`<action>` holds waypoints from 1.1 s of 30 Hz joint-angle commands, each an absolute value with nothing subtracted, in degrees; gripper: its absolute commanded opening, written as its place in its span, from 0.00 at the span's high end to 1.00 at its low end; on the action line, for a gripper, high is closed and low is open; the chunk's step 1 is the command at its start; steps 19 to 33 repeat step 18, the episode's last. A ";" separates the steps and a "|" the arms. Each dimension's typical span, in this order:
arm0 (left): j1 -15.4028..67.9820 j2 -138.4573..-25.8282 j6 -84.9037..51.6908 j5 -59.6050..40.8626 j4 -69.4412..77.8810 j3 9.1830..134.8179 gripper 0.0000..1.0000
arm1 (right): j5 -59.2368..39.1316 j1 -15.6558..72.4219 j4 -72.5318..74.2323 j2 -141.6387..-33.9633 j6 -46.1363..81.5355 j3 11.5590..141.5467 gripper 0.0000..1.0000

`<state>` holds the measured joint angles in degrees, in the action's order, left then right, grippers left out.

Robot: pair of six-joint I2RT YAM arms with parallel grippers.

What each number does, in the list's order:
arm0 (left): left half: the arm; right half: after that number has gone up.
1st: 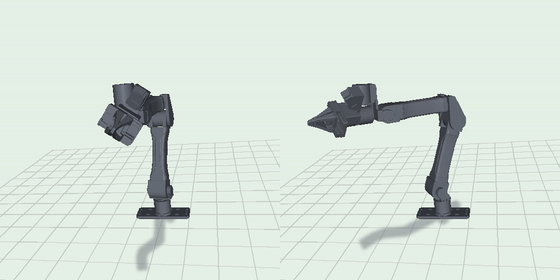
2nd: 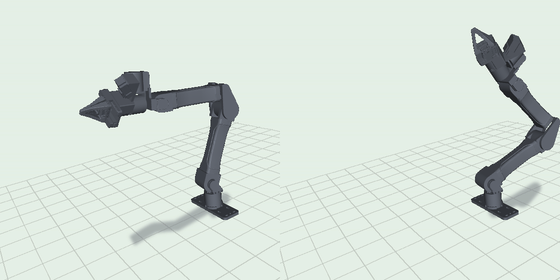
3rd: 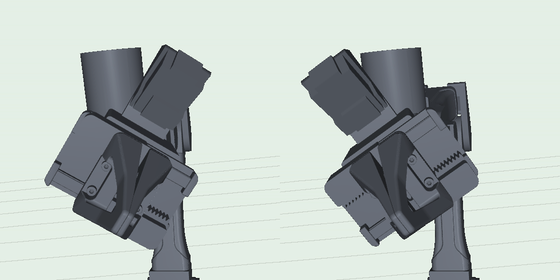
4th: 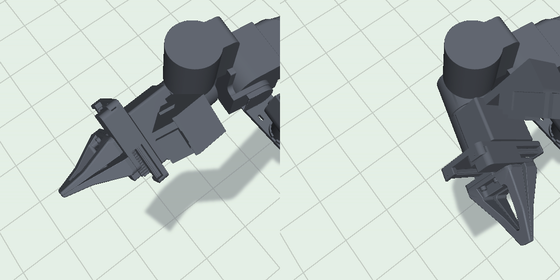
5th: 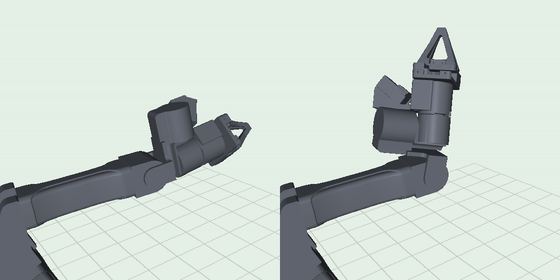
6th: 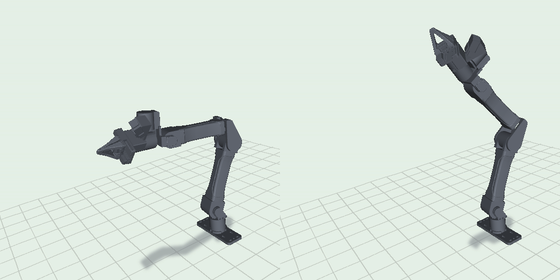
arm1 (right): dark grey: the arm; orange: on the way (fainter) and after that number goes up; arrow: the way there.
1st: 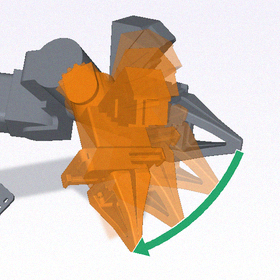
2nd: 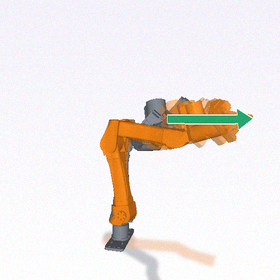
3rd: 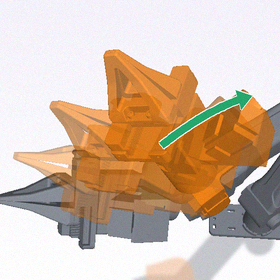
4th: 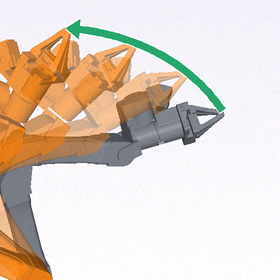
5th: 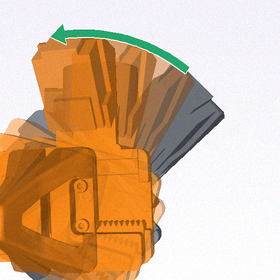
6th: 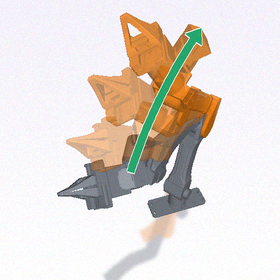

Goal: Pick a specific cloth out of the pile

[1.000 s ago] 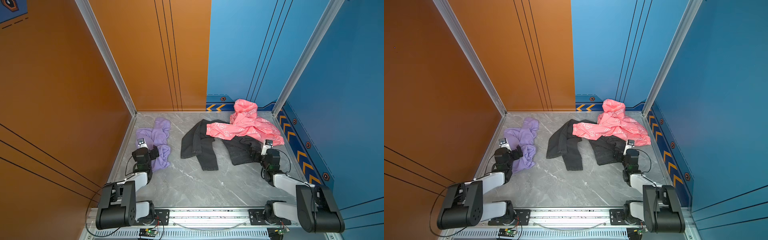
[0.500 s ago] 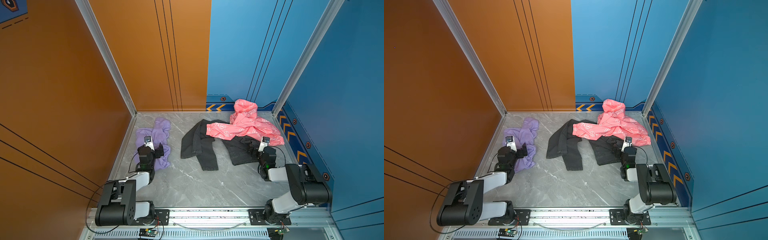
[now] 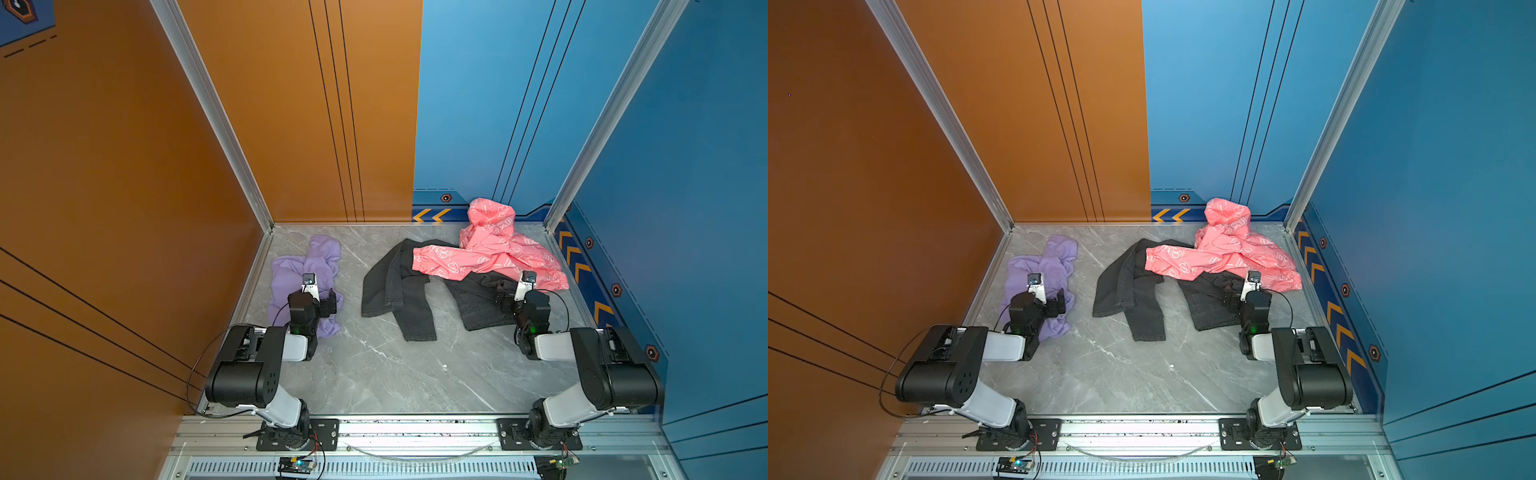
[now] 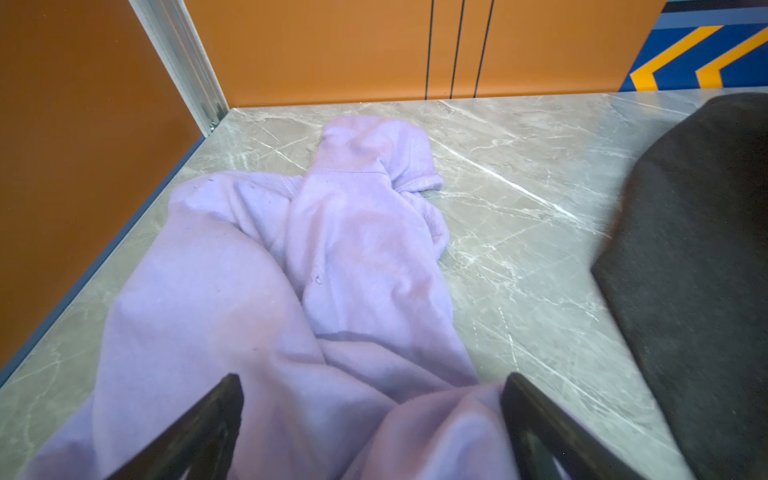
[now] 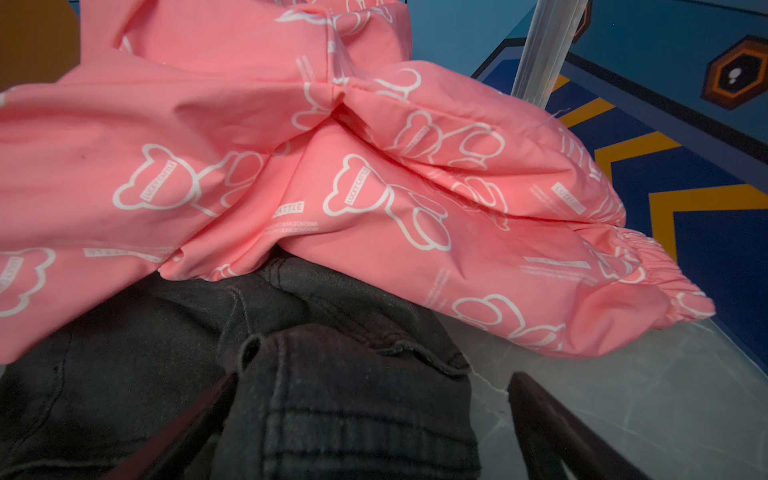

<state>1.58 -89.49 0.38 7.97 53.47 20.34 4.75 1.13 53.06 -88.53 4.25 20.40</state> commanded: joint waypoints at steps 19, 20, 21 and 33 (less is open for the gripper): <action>1.80 -89.67 0.48 8.73 53.11 21.75 0.02 | 5.49 1.23 52.03 -88.60 3.51 21.36 0.00; 1.80 -89.67 0.48 8.73 53.11 21.75 0.02 | 5.49 1.23 52.03 -88.60 3.51 21.36 0.00; 1.80 -89.67 0.48 8.73 53.11 21.75 0.02 | 5.49 1.23 52.03 -88.60 3.51 21.36 0.00; 1.80 -89.67 0.48 8.73 53.11 21.75 0.02 | 5.49 1.23 52.03 -88.60 3.51 21.36 0.00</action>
